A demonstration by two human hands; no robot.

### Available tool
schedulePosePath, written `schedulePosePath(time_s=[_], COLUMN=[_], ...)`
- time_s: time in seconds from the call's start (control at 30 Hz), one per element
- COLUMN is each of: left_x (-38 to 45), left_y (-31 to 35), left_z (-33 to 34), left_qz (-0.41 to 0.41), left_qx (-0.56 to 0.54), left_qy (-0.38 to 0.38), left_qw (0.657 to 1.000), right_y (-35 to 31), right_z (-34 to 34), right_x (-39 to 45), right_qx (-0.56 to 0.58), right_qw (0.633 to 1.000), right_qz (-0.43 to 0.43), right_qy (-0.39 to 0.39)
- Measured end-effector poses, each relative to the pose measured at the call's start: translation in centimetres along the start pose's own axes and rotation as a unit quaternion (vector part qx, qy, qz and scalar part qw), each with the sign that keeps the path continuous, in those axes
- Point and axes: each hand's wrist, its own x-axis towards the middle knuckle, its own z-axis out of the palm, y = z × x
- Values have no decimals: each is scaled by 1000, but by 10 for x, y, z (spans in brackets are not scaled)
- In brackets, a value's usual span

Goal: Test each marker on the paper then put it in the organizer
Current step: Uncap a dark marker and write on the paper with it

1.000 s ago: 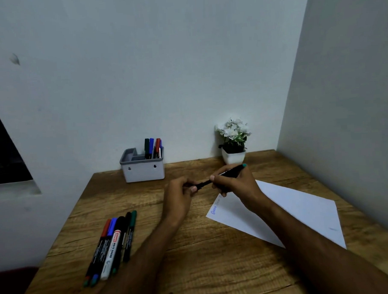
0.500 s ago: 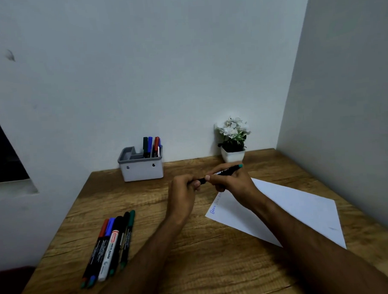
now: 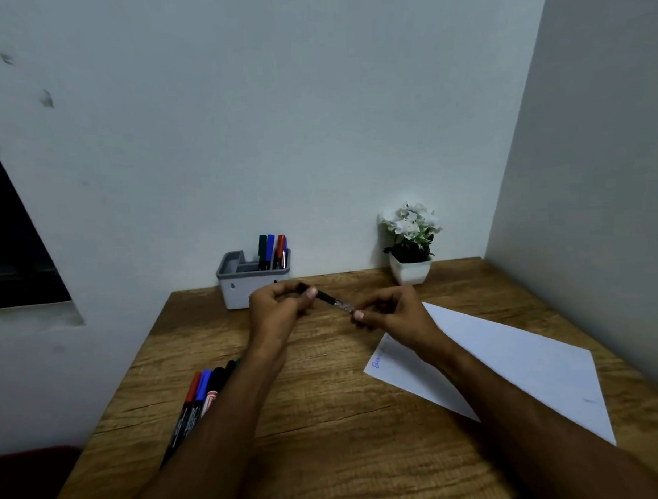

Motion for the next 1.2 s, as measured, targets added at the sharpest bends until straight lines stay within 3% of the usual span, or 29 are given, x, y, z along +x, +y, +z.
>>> schedulePosePath(time_s=[0.07, 0.3, 0.5, 0.77, 1.2], left_x=[-2, 16, 52, 109, 140], left_y=[-2, -9, 16, 41, 38], left_z=[1, -16, -49, -71, -53], left_qz=[0, 89, 192, 200, 212], left_qx=[-23, 99, 220, 238, 239], left_qy=[6, 47, 100, 147, 125], left_qw=[1000, 990, 951, 939, 939], right_y=[0, -13, -19, -22, -10], right_z=[16, 65, 94, 110, 95], right_x=[6, 27, 45, 56, 55], right_qx=[-61, -203, -288, -281, -265], right_qw=[998, 976, 951, 954, 959], right_qz=[-17, -59, -83, -71, -62], right_qy=[-22, -52, -67, -79, -76])
